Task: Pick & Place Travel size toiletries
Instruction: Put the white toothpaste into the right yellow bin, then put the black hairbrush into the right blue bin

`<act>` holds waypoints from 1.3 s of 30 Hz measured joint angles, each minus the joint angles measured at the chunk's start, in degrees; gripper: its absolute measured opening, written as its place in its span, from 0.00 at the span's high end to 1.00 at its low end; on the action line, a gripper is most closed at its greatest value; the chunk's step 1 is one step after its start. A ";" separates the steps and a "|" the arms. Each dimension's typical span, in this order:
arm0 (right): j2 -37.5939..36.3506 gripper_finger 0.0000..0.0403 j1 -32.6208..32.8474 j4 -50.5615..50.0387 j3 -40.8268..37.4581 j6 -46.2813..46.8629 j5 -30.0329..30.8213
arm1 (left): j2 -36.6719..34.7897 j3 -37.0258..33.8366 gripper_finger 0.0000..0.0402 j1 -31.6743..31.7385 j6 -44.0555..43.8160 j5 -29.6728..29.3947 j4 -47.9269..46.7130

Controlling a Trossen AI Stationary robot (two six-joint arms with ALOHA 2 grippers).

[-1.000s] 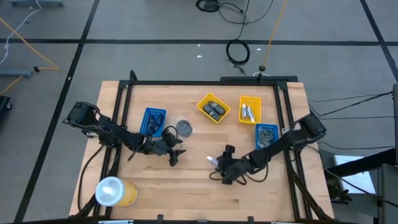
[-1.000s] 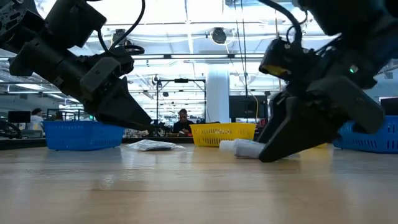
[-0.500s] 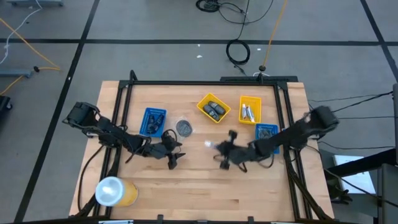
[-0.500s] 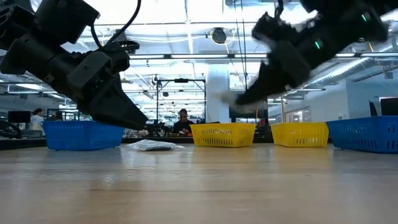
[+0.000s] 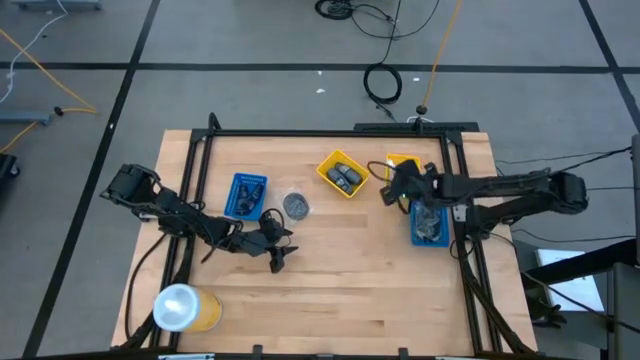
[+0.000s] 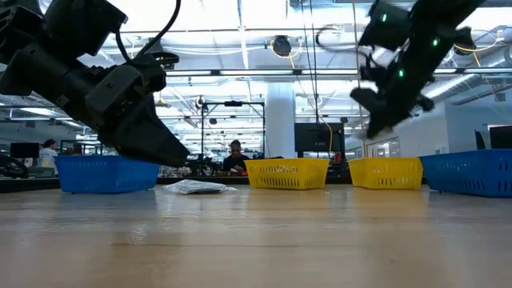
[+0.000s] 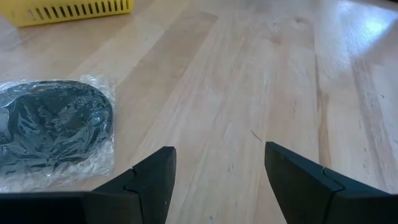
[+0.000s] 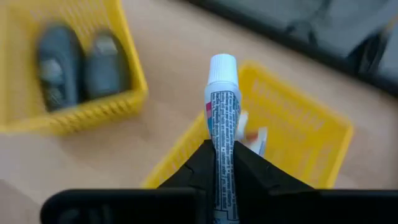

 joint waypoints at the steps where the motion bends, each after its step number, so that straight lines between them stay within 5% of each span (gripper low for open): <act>1: 0.27 0.93 -1.64 0.29 -0.78 0.06 -2.07 | 0.00 0.00 0.39 0.02 0.21 -0.02 0.00; 16: 0.63 0.75 -14.05 7.65 -5.92 -4.68 -10.19 | 0.00 0.00 0.39 0.04 -0.27 -0.04 -0.49; 20: 0.62 0.63 -13.76 21.40 -6.53 -13.23 -9.11 | 0.00 0.00 0.39 0.04 -0.40 -0.04 -0.81; 28: 0.71 0.52 0.18 64.22 -14.35 -27.83 -24.02 | 0.00 0.00 0.39 0.04 -0.65 -4.47 -0.85; 39: 10.86 0.57 19.07 69.00 -15.54 -34.59 -17.77 | 0.00 0.02 0.39 4.37 -3.63 -11.86 -0.08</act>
